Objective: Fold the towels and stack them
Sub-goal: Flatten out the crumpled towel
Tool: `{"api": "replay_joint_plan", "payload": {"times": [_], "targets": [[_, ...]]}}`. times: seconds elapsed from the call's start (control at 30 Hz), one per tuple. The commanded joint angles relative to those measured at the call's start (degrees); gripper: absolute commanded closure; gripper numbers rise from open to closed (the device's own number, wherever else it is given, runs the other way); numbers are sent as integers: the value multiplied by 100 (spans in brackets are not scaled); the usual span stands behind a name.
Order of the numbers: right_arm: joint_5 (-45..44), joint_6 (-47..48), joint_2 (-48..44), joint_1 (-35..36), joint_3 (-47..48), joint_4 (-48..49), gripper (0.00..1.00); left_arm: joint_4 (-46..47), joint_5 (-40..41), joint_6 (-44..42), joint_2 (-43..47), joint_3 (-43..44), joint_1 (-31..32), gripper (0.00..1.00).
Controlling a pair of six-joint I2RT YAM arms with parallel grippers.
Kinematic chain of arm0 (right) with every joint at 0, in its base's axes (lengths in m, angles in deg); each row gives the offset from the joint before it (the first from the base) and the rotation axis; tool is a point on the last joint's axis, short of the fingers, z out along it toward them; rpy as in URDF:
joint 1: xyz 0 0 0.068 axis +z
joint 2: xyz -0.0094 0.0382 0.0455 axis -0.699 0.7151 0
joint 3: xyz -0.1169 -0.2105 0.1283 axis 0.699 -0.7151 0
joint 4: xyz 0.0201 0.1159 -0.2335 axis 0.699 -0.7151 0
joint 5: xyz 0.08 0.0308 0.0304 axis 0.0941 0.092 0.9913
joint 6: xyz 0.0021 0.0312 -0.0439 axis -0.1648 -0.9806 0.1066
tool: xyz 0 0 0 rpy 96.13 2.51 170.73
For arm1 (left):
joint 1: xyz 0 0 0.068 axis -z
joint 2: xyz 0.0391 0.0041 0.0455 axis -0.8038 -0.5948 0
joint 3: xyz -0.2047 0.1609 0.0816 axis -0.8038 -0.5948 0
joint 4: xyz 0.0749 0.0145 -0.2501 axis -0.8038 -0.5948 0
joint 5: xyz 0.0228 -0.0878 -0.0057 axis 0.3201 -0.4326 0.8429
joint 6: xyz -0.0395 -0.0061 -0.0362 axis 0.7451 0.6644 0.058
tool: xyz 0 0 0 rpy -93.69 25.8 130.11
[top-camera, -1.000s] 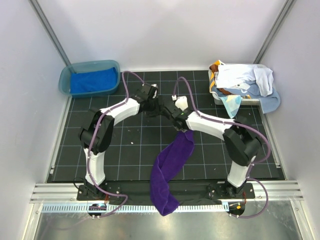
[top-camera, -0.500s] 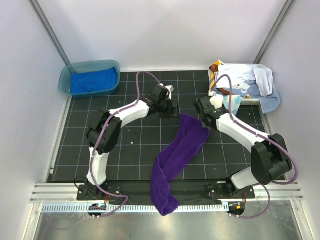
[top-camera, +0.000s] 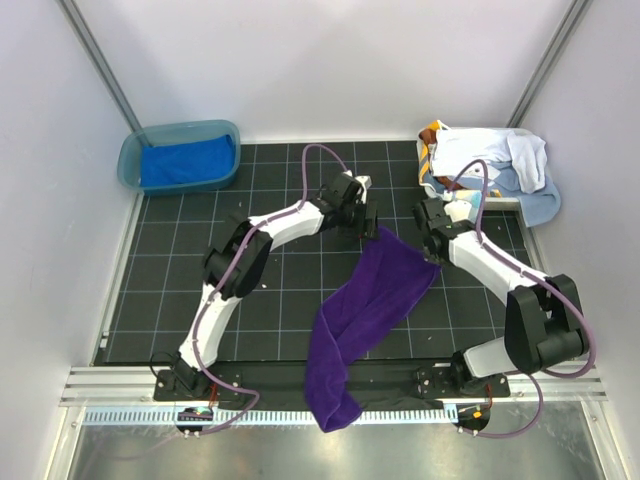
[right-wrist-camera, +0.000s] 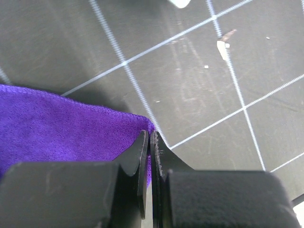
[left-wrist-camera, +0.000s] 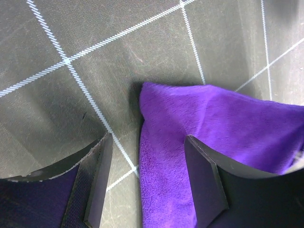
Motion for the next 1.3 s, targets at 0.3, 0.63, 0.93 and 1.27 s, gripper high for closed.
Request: {"api": "replay_joint_plan", "payload": {"times": [0.3, 0.63, 0.93, 1.27], "targets": [[296, 307, -615, -954, -477, 237, 96, -187, 198, -186, -245, 341, 126, 35], [296, 263, -729, -1244, -592, 307, 97, -767, 566, -555, -579, 869, 337, 37], [419, 271, -641, -1253, -592, 413, 97, -776, 629, -599, -475, 526, 513, 51], [621, 245, -650, -1297, -285, 281, 99, -565, 847, -573, -123, -125, 636, 73]]}}
